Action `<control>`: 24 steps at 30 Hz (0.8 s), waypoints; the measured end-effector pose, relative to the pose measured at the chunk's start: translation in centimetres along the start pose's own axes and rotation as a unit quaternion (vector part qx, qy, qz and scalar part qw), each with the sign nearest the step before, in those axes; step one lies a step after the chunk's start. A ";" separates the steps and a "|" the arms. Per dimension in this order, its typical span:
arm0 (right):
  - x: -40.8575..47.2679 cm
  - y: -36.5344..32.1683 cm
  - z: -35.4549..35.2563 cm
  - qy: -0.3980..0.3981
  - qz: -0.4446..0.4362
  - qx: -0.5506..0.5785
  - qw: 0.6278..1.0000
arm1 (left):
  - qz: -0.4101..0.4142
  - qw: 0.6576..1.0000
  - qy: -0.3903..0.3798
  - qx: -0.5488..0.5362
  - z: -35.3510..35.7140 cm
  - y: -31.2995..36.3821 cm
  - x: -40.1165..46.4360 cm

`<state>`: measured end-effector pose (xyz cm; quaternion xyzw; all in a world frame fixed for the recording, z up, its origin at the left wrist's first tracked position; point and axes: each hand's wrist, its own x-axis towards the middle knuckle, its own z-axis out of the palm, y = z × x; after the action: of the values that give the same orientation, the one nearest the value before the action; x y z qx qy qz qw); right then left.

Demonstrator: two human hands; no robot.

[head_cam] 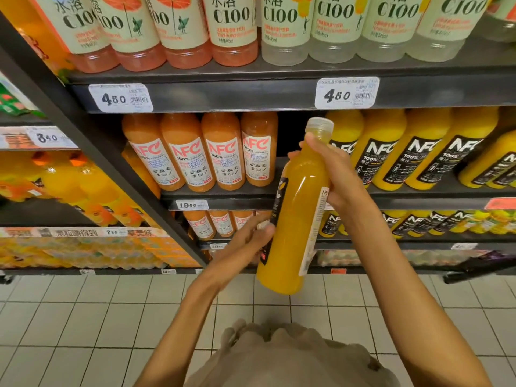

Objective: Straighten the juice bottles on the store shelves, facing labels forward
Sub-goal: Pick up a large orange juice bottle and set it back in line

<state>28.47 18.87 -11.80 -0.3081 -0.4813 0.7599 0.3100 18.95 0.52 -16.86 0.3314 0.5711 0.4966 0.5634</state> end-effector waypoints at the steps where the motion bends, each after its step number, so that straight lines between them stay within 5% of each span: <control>1: -0.1 -0.3 0.0 0.013 -0.002 -0.013 1.000 | 0.007 1.000 -0.002 0.013 0.5 0.5 0.0; 7: -0.7 -1.4 -1.0 0.025 -0.028 -0.064 0.997 | 0.037 0.986 0.134 0.092 4.8 1.2 1.6; 14: -1.3 -0.7 -3.3 -0.119 0.063 0.110 0.985 | -0.002 0.991 -0.020 -0.131 5.6 0.8 0.9; 18: -1.2 0.1 -2.9 -0.111 0.078 0.158 0.978 | -0.002 0.982 -0.023 -0.188 6.6 -0.2 1.0; 24: -1.1 0.2 -3.3 -0.029 0.065 0.033 0.997 | 0.009 0.997 0.067 -0.033 6.5 -0.3 1.0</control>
<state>31.68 19.73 -12.99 -0.3060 -0.4439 0.8025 0.2556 25.17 2.61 -16.66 0.2835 0.5884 0.5410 0.5299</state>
